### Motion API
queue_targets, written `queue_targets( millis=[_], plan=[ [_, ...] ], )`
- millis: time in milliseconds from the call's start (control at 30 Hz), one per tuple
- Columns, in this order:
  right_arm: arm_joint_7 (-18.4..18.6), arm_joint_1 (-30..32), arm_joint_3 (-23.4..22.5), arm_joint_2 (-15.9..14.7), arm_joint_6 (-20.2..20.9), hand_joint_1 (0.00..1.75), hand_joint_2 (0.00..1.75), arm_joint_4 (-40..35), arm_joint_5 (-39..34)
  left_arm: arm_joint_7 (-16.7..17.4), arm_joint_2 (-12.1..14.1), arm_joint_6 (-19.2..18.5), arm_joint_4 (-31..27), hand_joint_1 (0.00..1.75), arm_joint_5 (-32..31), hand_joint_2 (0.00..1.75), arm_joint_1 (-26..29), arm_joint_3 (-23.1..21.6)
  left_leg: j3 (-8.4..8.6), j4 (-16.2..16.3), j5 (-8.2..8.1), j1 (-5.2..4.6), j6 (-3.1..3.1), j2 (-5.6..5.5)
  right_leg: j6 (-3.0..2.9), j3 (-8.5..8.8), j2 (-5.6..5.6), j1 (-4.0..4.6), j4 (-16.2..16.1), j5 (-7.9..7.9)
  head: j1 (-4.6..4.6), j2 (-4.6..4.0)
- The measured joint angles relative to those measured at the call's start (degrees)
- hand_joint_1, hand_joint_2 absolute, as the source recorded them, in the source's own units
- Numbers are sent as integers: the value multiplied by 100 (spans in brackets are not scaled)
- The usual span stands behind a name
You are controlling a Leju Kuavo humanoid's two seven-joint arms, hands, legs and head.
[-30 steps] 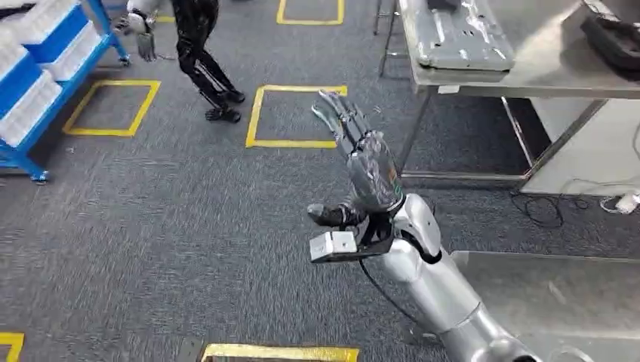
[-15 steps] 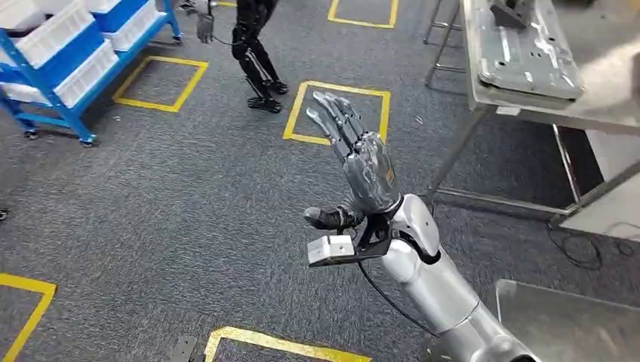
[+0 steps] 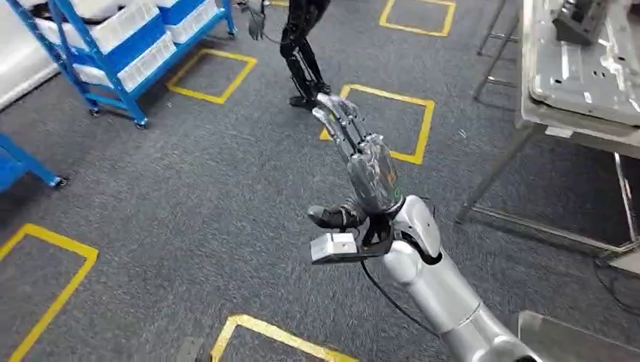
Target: Take the parts from the cabinet and place them on the table.
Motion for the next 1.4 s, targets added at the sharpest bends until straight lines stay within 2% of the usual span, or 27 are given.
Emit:
queue_targets(
  millis=[33, 100, 167, 200, 233, 267, 367, 400, 433, 467, 533, 567, 633, 700, 733, 767, 867, 900, 933, 967, 1033, 1100, 1133, 1200, 1233, 1267, 1400],
  plan=[
    [-2, 17, 0, -6, 0, 0, 0, 2, 0, 0, -2, 2, 0, 0, 2, 0, 3, 0, -202, 418, -163, 12, -19, 35, -5, -6, -86, 7, 2, -6, 0, 0],
    [-2, 39, 0, -9, 0, 0, 0, 2, 0, 0, -11, 2, 0, 0, 2, 0, 28, 0, -257, 559, -96, 35, -51, 75, 7, -6, -221, 7, 4, -17, 0, 0],
    [-2, 37, 0, -9, 0, 0, 0, 0, -2, 0, -9, 17, 0, 0, 4, 0, 33, 2, 222, -300, 353, 58, -62, 172, 43, 5, -349, 2, 32, -48, 0, 0],
    [-2, 34, 0, -9, 0, 0, 0, -2, -2, 0, -9, 20, 0, 0, 2, 0, 23, 2, 522, -832, 548, 57, -53, 332, 73, 16, -405, -1, 57, -80, 0, 0],
    [-2, 33, 0, -9, 0, 0, 0, -2, -2, 0, -9, 22, 0, 0, 4, 0, 2, 2, 637, -1033, 438, -13, -40, 534, 115, 6, -444, 39, 78, -109, 0, 0],
    [4, 28, 0, -13, 0, 0, 0, -4, -2, -2, -9, 24, 0, 0, 7, 0, -8, 2, 614, -1063, 487, -4, 42, 438, 143, -3, -479, 57, 106, -126, 22, 0],
    [-6, 28, 0, -13, -2, 0, 0, -9, -7, -6, -2, 31, 0, 0, 20, 0, 11, 9, 593, -1066, 485, -42, 141, 266, 225, 43, -635, 41, 84, -143, 22, 0],
    [-4, 27, 0, -15, -9, 0, 0, -11, -13, -7, -2, 33, 0, 0, 20, 0, 22, 11, 621, -1105, 510, -8, 191, 232, 281, 30, -498, 9, 122, -202, 22, 0],
    [-13, 27, 0, -15, -20, 0, 0, -17, -17, -9, -2, 35, 0, 0, 20, 0, 13, 11, 621, -1110, 516, -9, 212, 177, 287, -40, -205, -14, 305, -345, 22, 0],
    [-17, 30, -2, -17, -28, 0, 0, -18, -20, -13, -2, 35, 0, 0, 20, 0, -5, 11, 616, -1110, 523, -10, 244, 139, 283, -214, -79, -15, 658, -558, 26, 0],
    [-15, 67, -2, -41, -28, 0, 0, -11, -35, -13, -2, 46, 0, 0, 18, 0, -18, 11, 615, -1108, 523, -26, 261, 7, 280, -684, 8, -5, 1584, -932, 24, 0],
    [-17, 92, -2, -50, -28, 0, 0, -7, -46, -13, 0, 48, 0, 0, 17, 0, -12, 11, 616, -1105, 522, -40, 268, -63, 270, -857, 16, -5, 1877, -967, 24, 0],
    [-17, 110, -2, -55, -28, 0, 0, -7, -50, -13, 2, 50, 0, 0, 18, 0, 2, 13, 621, -1097, 523, -55, 270, -217, 224, -827, 30, -3, 1647, -652, 24, 0],
    [-17, 100, -2, -55, -28, 0, 0, -11, -59, -13, 0, 50, 0, 0, 17, 0, -4, 13, 640, -1090, 522, -56, 268, -375, 140, -383, 209, 12, 650, -66, 24, 0],
    [-20, 94, -2, -55, -31, 0, 0, -13, -59, -13, -11, 50, 0, 0, 15, 0, -6, 13, 634, -1090, 520, -44, 261, -426, 104, -231, 465, 23, 269, 12, 24, 0],
    [-22, 95, -4, -55, -31, 0, 0, -15, -61, -13, -13, 50, 0, 0, 11, 0, -21, 13, 612, -1063, 521, -71, 236, -486, 94, -177, 507, 1, 154, -12, 20, 0],
    [-22, 80, -4, -57, -33, 0, 0, -18, -61, -11, -9, 61, 0, 0, -11, 0, 17, 13, 577, -1123, 568, -10, 116, -650, 84, -168, 364, 50, 142, -8, 24, 0],
    [-22, 75, -2, -50, -33, 0, 0, -18, -61, -9, -4, 66, 0, 0, -15, 0, 22, 15, 552, -1112, 553, -39, 87, -634, 50, -112, 290, -33, 34, 47, 22, 0],
    [-22, 71, -2, -48, -33, 0, 0, -18, -61, -7, -2, 66, 0, 0, -17, 0, 23, 15, 520, -991, 458, -63, 77, -290, 39, -68, 207, -9, -20, 64, 20, 0],
    [-24, 60, -2, -48, -35, 0, 0, -17, -61, -4, -4, 63, 0, 0, -20, 0, 11, 15, 401, -724, 272, -56, 55, -79, 4, -50, 143, 0, -33, 61, 11, 0],
    [-22, 67, -2, -48, -35, 0, 0, -15, -61, -2, -4, 61, 0, 0, -24, 0, -19, 15, -24, 177, -156, -18, 8, 39, -20, -48, -34, 29, -27, 46, 11, 0],
    [-22, 68, 0, -48, -35, 0, 0, -15, -61, 0, -7, 55, 0, 0, -28, 0, -5, 15, -220, 585, -225, 21, -43, 61, -15, -52, -181, 30, -21, 30, 13, 0],
    [-22, 67, 0, -48, -35, 0, 0, -15, -61, 2, -7, 55, 0, 0, -31, 0, 4, 15, -126, 409, -81, 41, -63, 81, -3, -50, -244, 28, -15, 21, 11, 0],
    [-22, 58, 0, -48, -35, 0, 0, -18, -61, 2, -4, 59, 0, 0, -31, 0, -5, 15, 385, -527, 388, 65, -82, 196, 36, -40, -369, 19, 24, -19, 11, 0],
    [-22, 46, 0, -48, -35, 0, 0, -18, -61, 2, -4, 66, 0, 0, -33, 0, -16, 15, 632, -1014, 487, 59, -72, 427, 71, -32, -417, 30, 59, -54, 11, 0],
    [-22, 35, -2, -50, -35, 0, 0, -20, -61, 2, -4, 68, 0, 0, -35, 0, -37, 15, 680, -1078, 419, -20, -30, 479, 113, -52, -463, 72, 97, -81, 11, 0],
    [-22, 7, 2, -46, -35, 0, 0, -20, -61, 4, 11, 83, 0, 0, -37, 0, -18, 17, 651, -1106, 458, -16, 132, 235, 192, -4, -650, 62, 83, -103, 31, 0]
  ],
)
